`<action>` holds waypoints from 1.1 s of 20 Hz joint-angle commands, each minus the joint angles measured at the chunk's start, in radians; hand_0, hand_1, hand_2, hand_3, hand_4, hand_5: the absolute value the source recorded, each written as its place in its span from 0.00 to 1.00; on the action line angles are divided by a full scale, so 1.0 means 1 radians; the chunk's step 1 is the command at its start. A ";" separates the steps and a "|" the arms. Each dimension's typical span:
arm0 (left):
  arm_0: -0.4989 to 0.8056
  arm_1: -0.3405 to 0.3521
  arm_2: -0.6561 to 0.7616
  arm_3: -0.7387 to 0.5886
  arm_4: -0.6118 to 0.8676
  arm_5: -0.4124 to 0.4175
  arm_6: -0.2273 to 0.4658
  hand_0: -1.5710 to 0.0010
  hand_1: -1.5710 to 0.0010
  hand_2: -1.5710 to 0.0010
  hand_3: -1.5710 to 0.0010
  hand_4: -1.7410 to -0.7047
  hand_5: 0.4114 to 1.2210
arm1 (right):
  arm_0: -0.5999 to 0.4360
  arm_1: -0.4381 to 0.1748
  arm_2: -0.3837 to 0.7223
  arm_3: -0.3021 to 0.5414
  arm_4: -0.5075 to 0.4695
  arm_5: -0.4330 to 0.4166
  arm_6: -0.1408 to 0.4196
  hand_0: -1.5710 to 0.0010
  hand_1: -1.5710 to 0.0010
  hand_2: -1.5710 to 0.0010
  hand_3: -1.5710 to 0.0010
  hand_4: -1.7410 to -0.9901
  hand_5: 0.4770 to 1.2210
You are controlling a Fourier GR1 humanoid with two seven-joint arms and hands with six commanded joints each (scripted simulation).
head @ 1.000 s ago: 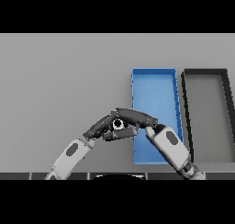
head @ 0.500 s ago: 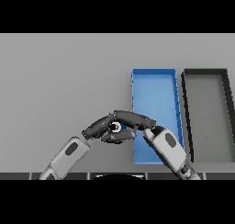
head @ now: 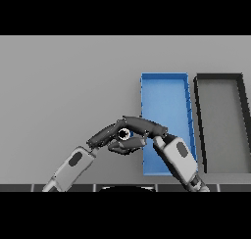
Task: Pick up the blue pipe and place it into the blue bin.
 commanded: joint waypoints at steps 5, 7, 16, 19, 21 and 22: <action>0.020 -0.005 -0.017 -0.001 -0.003 0.001 0.017 1.00 1.00 1.00 1.00 0.80 0.14 | -0.081 -0.008 -0.069 -0.043 -0.245 -0.091 0.207 0.00 0.00 0.00 0.00 0.17 1.00; 0.019 -0.002 -0.015 -0.004 -0.002 0.000 0.025 1.00 1.00 1.00 1.00 0.80 0.12 | -0.130 -0.034 -0.106 -0.056 -0.353 -0.166 0.244 0.00 0.00 0.00 0.00 0.11 1.00; 0.034 0.015 -0.023 -0.038 0.003 -0.011 0.026 1.00 1.00 1.00 1.00 0.81 0.10 | -0.541 -0.244 -0.326 0.113 -0.510 -0.434 0.172 0.00 0.00 0.00 0.00 0.01 0.85; 0.047 0.022 -0.022 -0.047 0.014 -0.019 0.032 1.00 1.00 1.00 1.00 0.80 0.10 | -0.564 -0.293 -0.387 0.243 -0.446 -0.452 0.155 0.00 0.00 0.00 0.00 0.01 0.88; 0.036 0.018 -0.010 -0.030 0.015 -0.014 0.036 1.00 1.00 1.00 1.00 0.80 0.09 | -0.542 -0.330 -0.409 0.322 -0.386 -0.434 0.165 0.00 0.00 0.00 0.00 0.00 0.88; 0.031 0.022 -0.001 -0.029 0.022 -0.015 0.033 1.00 1.00 1.00 1.00 0.80 0.09 | -0.511 -0.335 -0.422 0.335 -0.375 -0.450 0.178 0.00 0.00 0.00 0.00 0.00 0.88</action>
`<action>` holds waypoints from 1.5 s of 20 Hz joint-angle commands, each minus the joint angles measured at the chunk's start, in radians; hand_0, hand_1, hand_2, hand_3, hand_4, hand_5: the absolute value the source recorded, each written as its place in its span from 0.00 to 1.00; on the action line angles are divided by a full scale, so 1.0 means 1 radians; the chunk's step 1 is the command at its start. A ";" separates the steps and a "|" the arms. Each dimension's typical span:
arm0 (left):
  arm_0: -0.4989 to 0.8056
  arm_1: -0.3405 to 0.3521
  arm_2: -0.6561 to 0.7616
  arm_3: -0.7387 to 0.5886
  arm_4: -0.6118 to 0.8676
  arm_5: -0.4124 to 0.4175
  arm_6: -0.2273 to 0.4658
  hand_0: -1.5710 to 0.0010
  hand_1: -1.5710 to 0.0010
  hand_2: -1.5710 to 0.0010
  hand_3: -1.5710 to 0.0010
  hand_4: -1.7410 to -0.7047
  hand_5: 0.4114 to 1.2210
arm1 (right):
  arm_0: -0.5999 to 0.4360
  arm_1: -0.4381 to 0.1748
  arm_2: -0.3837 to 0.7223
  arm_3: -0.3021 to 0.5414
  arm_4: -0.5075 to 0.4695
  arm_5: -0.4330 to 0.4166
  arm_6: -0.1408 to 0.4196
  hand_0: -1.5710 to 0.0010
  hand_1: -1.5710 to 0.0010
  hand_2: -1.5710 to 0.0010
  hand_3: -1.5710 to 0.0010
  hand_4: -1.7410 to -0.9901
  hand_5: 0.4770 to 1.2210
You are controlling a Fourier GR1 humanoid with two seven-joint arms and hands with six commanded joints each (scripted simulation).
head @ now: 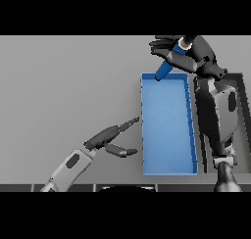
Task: Pick up the blue pipe and place it into the blue bin.
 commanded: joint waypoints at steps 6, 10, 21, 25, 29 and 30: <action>-0.008 -0.021 -0.005 0.016 0.003 -0.001 0.018 1.00 1.00 1.00 1.00 0.82 0.08 | 0.214 0.006 -0.010 0.033 0.088 -0.011 0.057 0.00 0.00 0.00 0.00 0.00 0.87; -0.012 -0.009 0.009 0.027 0.005 -0.003 -0.003 1.00 1.00 1.00 1.00 0.82 0.07 | 0.342 -0.020 0.068 0.055 0.071 -0.090 0.067 0.00 0.00 0.00 0.00 0.00 0.86; 0.003 -0.010 -0.003 0.001 -0.001 0.005 0.013 1.00 1.00 1.00 1.00 0.83 0.05 | 0.395 -0.323 0.627 0.199 -0.313 -0.320 0.067 0.47 0.52 0.55 0.63 0.46 0.94; -0.002 -0.017 -0.004 0.008 0.001 0.005 0.032 1.00 1.00 1.00 1.00 0.82 0.05 | 0.336 -0.375 0.782 0.198 -0.326 -0.281 0.065 0.78 0.81 0.81 0.85 0.71 0.74; 0.002 -0.013 -0.001 -0.006 0.005 0.007 0.018 1.00 1.00 1.00 1.00 0.81 0.05 | 0.309 -0.381 0.858 0.214 -0.199 -0.259 0.042 0.91 0.92 0.92 0.94 0.81 0.51; 0.004 -0.011 -0.002 -0.003 0.003 0.006 0.019 1.00 1.00 1.00 1.00 0.81 0.05 | 0.299 -0.371 0.861 0.241 -0.180 -0.256 0.025 0.93 0.94 0.94 0.95 0.82 0.46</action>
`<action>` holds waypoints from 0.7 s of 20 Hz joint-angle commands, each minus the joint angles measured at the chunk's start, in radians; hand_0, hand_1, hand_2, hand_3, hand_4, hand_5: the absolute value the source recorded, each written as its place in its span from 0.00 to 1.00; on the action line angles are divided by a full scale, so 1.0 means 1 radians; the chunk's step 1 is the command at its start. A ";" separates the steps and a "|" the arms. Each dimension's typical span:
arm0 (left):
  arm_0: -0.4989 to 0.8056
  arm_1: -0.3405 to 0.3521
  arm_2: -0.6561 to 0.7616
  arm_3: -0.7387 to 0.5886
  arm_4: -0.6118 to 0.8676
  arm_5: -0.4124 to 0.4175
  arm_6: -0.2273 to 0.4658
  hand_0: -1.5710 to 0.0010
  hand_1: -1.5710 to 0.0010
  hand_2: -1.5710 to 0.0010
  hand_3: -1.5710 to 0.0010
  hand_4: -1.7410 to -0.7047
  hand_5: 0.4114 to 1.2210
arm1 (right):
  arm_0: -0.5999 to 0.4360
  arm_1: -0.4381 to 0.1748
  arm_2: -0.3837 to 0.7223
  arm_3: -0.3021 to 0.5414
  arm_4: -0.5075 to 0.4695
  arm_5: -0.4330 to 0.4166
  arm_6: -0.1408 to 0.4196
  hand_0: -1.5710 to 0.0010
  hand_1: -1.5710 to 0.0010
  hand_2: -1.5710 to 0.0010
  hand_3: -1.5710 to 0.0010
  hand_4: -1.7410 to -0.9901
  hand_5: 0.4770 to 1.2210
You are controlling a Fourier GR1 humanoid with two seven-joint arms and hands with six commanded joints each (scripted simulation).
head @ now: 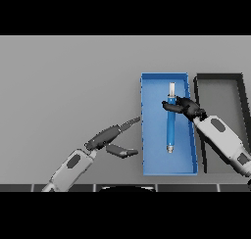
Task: Pick up the blue pipe and place it into the blue bin.
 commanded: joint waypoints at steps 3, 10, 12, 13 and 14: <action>-0.001 -0.010 0.001 0.006 0.003 0.004 0.006 1.00 1.00 1.00 1.00 0.80 0.06 | 0.001 0.006 0.006 0.015 0.019 -0.014 -0.012 0.96 0.97 0.97 0.97 0.82 0.35; -0.014 -0.019 0.006 0.035 0.010 -0.005 0.010 1.00 1.00 1.00 1.00 0.79 0.07 | 0.004 0.001 0.003 0.013 0.016 -0.007 -0.024 0.99 0.99 0.99 0.99 0.81 0.27; -0.008 -0.013 0.011 0.026 0.017 -0.005 -0.002 1.00 1.00 1.00 1.00 0.79 0.07 | 0.002 -0.005 -0.001 0.028 0.017 0.013 -0.035 0.99 0.99 0.99 1.00 0.82 0.26; -0.017 -0.017 0.012 0.021 0.024 -0.009 0.012 1.00 1.00 1.00 1.00 0.79 0.07 | 0.003 -0.002 -0.006 0.029 0.009 0.015 -0.035 0.99 0.99 0.99 1.00 0.82 0.26; -0.015 -0.017 0.010 0.020 0.025 -0.010 0.013 1.00 1.00 1.00 1.00 0.79 0.07 | 0.003 0.000 -0.009 0.026 0.002 0.024 -0.040 0.99 0.99 0.99 1.00 0.82 0.27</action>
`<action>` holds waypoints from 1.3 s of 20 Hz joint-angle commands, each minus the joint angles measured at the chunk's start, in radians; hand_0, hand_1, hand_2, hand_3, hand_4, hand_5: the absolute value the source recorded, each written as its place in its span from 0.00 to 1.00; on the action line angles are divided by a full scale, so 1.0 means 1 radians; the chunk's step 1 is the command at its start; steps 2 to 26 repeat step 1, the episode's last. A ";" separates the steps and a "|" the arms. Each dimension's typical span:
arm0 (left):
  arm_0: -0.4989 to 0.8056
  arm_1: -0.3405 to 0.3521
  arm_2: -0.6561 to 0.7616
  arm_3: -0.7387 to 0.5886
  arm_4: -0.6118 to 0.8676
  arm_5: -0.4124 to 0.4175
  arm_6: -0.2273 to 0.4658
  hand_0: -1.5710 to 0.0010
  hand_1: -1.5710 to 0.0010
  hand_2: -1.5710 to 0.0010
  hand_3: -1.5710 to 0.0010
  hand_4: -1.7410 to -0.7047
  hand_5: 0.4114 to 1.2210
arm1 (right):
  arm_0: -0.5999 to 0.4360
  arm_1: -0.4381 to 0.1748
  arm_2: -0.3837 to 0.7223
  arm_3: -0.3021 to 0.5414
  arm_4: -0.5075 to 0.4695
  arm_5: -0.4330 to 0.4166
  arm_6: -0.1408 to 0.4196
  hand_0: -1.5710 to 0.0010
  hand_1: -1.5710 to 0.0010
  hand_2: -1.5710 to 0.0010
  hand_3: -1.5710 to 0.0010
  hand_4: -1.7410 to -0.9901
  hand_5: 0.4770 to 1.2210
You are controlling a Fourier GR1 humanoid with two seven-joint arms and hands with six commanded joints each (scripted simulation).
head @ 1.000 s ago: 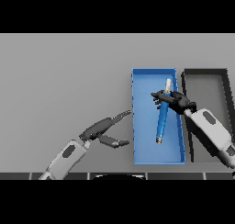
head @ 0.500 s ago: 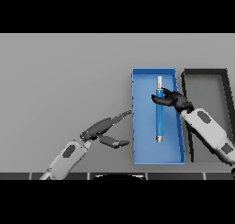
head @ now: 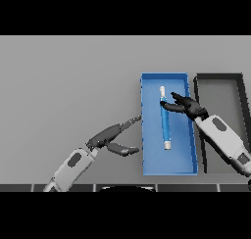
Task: Pick up the blue pipe and place it into the blue bin.
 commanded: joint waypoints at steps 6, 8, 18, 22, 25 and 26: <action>-0.007 -0.001 0.003 0.004 0.004 -0.004 0.006 1.00 1.00 1.00 1.00 0.79 0.07 | 0.002 0.000 0.000 0.001 0.000 0.002 -0.005 0.99 0.99 0.99 1.00 0.82 0.27; -0.007 -0.001 0.003 0.004 0.004 -0.004 0.006 1.00 1.00 1.00 1.00 0.79 0.07 | 0.002 0.000 0.000 0.001 0.000 0.002 -0.005 0.99 0.99 0.99 1.00 0.82 0.27; -0.007 -0.001 0.003 0.004 0.004 -0.004 0.006 1.00 1.00 1.00 1.00 0.79 0.07 | 0.002 0.000 0.000 0.001 0.000 0.002 -0.005 0.99 0.99 0.99 1.00 0.82 0.27; -0.007 -0.001 0.003 0.004 0.004 -0.004 0.006 1.00 1.00 1.00 1.00 0.79 0.07 | 0.002 0.000 0.000 0.001 0.000 0.002 -0.005 0.99 0.99 0.99 1.00 0.82 0.27; -0.007 -0.001 0.003 0.004 0.004 -0.004 0.006 1.00 1.00 1.00 1.00 0.79 0.07 | 0.002 0.000 0.000 0.001 0.000 0.002 -0.005 0.99 0.99 0.99 1.00 0.82 0.27; -0.007 -0.001 0.003 0.004 0.004 -0.004 0.006 1.00 1.00 1.00 1.00 0.79 0.07 | 0.002 0.000 0.000 0.001 0.000 0.002 -0.005 0.99 0.99 0.99 1.00 0.82 0.27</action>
